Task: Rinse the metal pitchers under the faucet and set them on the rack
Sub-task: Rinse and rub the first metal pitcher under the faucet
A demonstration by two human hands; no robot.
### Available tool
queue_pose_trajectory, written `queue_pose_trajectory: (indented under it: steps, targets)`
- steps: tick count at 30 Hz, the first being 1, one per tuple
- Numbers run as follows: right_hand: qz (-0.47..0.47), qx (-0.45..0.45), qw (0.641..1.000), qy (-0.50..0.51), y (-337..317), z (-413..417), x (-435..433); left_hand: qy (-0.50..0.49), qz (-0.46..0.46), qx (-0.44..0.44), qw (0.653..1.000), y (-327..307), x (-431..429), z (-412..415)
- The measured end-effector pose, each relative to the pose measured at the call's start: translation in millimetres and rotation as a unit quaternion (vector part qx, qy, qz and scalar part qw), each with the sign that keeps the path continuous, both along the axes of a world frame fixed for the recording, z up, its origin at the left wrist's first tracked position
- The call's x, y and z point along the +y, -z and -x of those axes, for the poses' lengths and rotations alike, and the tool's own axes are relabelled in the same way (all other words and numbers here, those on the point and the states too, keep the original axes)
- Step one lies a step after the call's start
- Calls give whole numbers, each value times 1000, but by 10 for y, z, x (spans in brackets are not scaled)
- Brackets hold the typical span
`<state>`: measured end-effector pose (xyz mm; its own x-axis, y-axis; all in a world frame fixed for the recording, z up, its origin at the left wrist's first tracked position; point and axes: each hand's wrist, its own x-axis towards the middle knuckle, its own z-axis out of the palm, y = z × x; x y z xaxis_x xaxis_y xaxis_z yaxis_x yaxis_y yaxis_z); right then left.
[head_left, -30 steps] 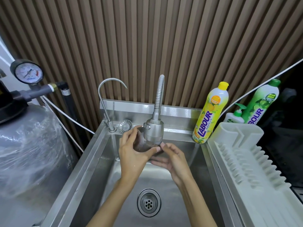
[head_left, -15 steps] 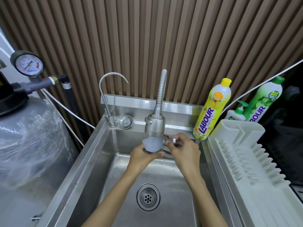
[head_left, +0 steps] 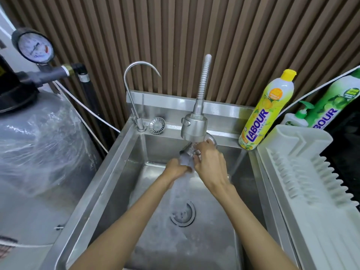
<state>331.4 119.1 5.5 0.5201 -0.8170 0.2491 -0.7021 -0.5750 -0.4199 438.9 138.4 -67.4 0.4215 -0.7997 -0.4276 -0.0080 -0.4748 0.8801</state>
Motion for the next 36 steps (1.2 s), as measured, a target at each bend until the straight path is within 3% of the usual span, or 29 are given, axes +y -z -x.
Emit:
queue_pose_trajectory:
  steps: [7, 11, 16, 19, 22, 25, 31, 33, 36]
  targets:
    - [5, -27, 999, -30, -21, 12, -13, 32, 8, 24, 999, 20, -7, -5]
    - [10, -41, 999, -32, 31, 64, -76, 41, 42, 97, 994, 17, -22, 30]
    - [34, -101, 993, -46, 180, 106, -159, 41, 97, 161, 981, -53, -1, 82]
    - [-25, -197, 980, -8, 218, 142, -175, 10, 143, 179, 973, -121, 23, 105]
    - [-172, -318, 931, 49, 193, 174, -201, -34, 203, 130, 970, -151, 85, 84]
    - [-318, -416, 849, 72, 215, 225, -180, -53, 249, 58, 965, -185, 179, 91]
    - [-526, -500, 686, 52, 220, 284, -32, -50, 289, -117, 949, -409, 327, 87]
    - [-550, -487, 675, 61, 158, 319, -23, -52, 287, -147, 945, -478, 407, 115]
    - [-523, -456, 715, 87, 58, 349, -9, -52, 280, -140, 948, -491, 471, 136]
